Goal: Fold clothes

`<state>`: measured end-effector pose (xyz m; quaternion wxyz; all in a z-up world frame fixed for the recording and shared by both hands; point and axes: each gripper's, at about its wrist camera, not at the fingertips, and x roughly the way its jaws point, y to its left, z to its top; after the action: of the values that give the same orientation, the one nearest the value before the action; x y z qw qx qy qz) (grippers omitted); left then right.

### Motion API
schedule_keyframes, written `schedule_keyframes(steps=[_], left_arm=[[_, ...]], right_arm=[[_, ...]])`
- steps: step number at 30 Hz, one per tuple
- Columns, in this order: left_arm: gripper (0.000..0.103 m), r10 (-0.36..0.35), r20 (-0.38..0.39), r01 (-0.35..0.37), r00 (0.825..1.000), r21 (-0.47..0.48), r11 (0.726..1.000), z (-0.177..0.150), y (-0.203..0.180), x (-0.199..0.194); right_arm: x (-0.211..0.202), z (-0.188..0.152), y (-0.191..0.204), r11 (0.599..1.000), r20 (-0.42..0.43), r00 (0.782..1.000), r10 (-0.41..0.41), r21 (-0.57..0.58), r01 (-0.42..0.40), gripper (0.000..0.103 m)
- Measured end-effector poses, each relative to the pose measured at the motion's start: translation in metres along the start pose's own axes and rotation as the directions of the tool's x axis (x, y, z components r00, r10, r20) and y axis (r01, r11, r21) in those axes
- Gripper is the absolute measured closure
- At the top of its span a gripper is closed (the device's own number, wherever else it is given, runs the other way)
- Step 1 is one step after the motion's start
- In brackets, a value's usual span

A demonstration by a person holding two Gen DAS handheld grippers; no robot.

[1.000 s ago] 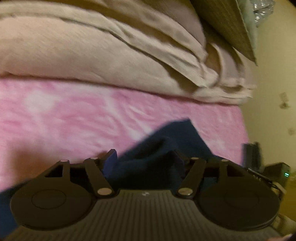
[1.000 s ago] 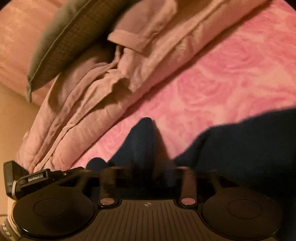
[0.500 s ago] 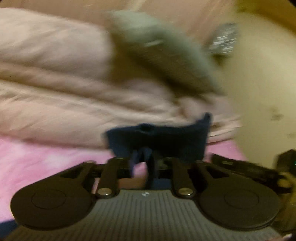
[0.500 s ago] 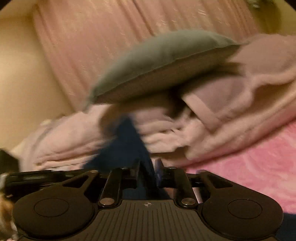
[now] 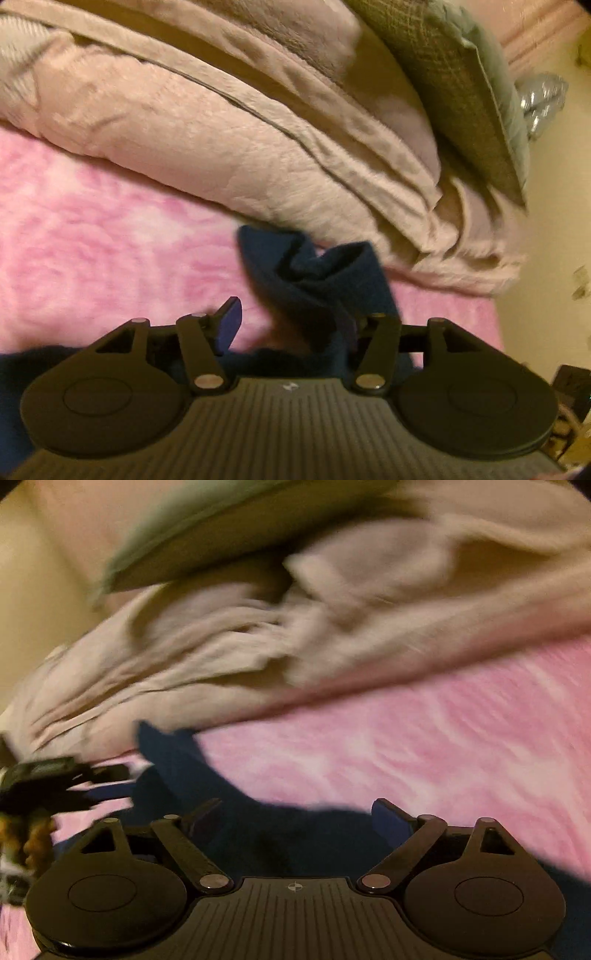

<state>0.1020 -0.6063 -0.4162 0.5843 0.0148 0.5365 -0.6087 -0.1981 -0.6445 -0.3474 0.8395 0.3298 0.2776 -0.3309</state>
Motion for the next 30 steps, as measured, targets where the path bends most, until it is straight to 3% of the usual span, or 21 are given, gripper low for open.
schedule_keyframes(steps=[1,3,8,9,10,12,13,14,15,17,19,22,23,25,27,28,29,30], left_arm=[[0.052,0.005,-0.003,-0.005,1.0,-0.016,1.0,0.001,0.0,0.004],[0.052,0.01,-0.012,-0.01,1.0,-0.052,0.999,0.003,0.001,0.006],[0.048,-0.024,-0.033,0.02,0.999,-0.121,0.993,0.004,0.005,0.012],[0.048,-0.032,-0.043,0.026,0.999,-0.133,0.991,0.005,0.006,0.016],[0.05,-0.046,-0.048,0.039,0.998,-0.141,0.989,0.006,0.008,0.02],[0.058,-0.075,-0.053,0.066,0.996,-0.145,0.987,0.007,0.01,0.031],[0.081,-0.083,-0.06,0.074,0.995,-0.136,0.988,0.008,0.01,0.036],[0.094,-0.103,-0.059,0.096,0.993,-0.116,0.989,0.01,0.009,0.039],[0.099,-0.135,-0.043,0.131,0.99,-0.08,0.988,0.011,0.006,0.038],[0.099,-0.2,0.045,0.198,0.979,0.048,0.979,0.011,-0.011,0.021],[0.099,-0.273,0.145,0.236,0.951,0.23,0.944,0.008,-0.032,-0.007],[0.099,-0.263,0.202,0.146,0.943,0.461,0.875,0.005,-0.058,-0.019],[0.099,-0.241,0.211,0.106,0.947,0.502,0.858,0.005,-0.064,-0.016],[0.098,-0.151,0.2,0.029,0.968,0.508,0.861,0.01,-0.067,0.006],[0.096,0.011,0.152,-0.084,0.988,0.486,0.87,0.013,-0.062,0.037],[0.09,0.093,0.126,-0.142,0.988,0.471,0.87,0.013,-0.059,0.049],[0.088,0.159,0.114,-0.194,0.981,0.45,0.872,0.013,-0.056,0.055],[0.087,0.182,0.12,-0.217,0.976,0.427,0.878,0.011,-0.055,0.052]], right_arm=[[0.008,0.006,0.007,0.999,0.002,1.0,0.027,-0.042,-0.027,0.016],[0.031,0.016,0.023,0.992,-0.032,0.997,0.068,-0.106,-0.071,0.034],[0.08,0.021,0.057,0.969,-0.078,0.992,0.095,-0.22,-0.11,0.04],[0.088,0.022,0.058,0.971,-0.086,0.992,0.096,-0.211,-0.112,0.078],[0.096,0.024,0.056,0.977,-0.098,0.99,0.097,-0.182,-0.114,0.099],[0.096,0.029,0.042,0.992,-0.053,0.994,0.094,-0.081,-0.098,0.097],[0.089,0.031,0.034,0.995,-0.021,0.995,0.094,-0.041,-0.095,0.097],[0.082,0.033,0.026,0.995,0.004,0.995,0.095,-0.005,-0.095,0.097],[0.074,0.034,0.019,0.995,0.031,0.995,0.097,0.023,-0.098,0.097],[0.051,0.033,0.009,0.993,0.095,0.99,0.108,0.033,-0.112,0.097],[0.029,0.032,0.002,0.991,0.168,0.977,0.128,0.013,-0.132,0.097],[0.01,0.032,-0.003,0.991,0.258,0.957,0.134,-0.027,-0.132,0.098],[0.012,0.034,-0.004,0.992,0.271,0.954,0.127,-0.037,-0.122,0.097],[0.03,0.039,-0.006,0.996,0.265,0.96,0.091,-0.022,-0.088,0.097],[0.062,0.044,-0.015,0.999,0.18,0.984,0.007,0.051,-0.016,0.097],[0.08,0.045,-0.021,0.995,0.109,0.994,-0.032,0.095,0.021,0.097],[0.091,0.046,-0.025,0.989,0.052,0.997,-0.058,0.137,0.05,0.083],[0.091,0.045,-0.027,0.981,0.025,0.996,-0.085,0.176,0.079,0.058]])
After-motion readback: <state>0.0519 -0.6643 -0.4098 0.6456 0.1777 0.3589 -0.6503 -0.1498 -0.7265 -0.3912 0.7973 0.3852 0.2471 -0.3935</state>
